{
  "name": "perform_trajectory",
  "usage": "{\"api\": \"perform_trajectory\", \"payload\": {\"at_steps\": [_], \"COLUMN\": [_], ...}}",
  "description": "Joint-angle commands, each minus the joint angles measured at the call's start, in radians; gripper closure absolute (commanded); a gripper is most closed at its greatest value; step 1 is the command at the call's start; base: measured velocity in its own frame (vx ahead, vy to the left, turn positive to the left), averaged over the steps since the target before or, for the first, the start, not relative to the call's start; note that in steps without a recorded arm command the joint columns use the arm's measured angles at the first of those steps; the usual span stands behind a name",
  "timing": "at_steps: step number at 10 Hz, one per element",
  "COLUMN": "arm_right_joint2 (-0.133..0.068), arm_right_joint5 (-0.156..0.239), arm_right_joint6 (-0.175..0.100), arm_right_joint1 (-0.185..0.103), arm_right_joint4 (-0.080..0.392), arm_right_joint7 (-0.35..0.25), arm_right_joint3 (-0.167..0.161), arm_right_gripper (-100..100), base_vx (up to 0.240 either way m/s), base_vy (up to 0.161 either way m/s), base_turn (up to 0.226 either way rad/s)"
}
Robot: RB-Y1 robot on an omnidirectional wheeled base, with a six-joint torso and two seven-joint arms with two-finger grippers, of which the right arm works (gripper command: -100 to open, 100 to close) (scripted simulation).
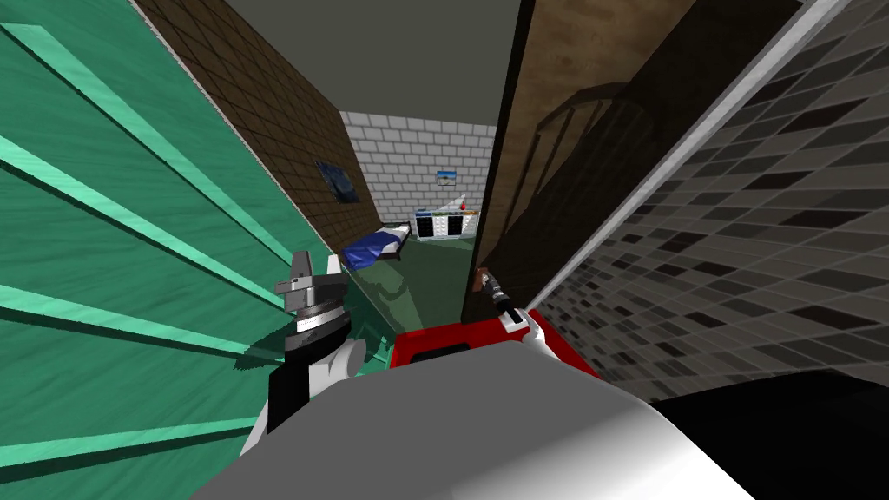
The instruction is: Pull the door open
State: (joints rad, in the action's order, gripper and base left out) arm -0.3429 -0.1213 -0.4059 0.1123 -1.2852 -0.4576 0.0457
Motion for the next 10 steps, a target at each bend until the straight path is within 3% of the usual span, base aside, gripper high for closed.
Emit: {"api": "perform_trajectory", "payload": {"at_steps": [1, 2, 7, 10], "arm_right_joint2": [0.000, 0.000, 0.000, -0.036], "arm_right_joint5": [0.000, 0.000, 0.000, -0.005], "arm_right_joint6": [0.000, 0.000, 0.000, -0.029], "arm_right_joint1": [0.000, 0.000, 0.000, 0.031], "arm_right_joint4": [0.000, 0.000, 0.000, -0.014], "arm_right_joint7": [0.000, 0.000, 0.000, -0.034], "arm_right_joint3": [0.000, 0.000, 0.000, -0.021], "arm_right_gripper": [-100, 100, 100, 100], "base_vx": [0.083, -0.006, -0.016, -0.147], "base_vy": [0.014, -0.003, -0.003, -0.067], "base_turn": [0.022, -0.020, 0.001, 0.112]}}
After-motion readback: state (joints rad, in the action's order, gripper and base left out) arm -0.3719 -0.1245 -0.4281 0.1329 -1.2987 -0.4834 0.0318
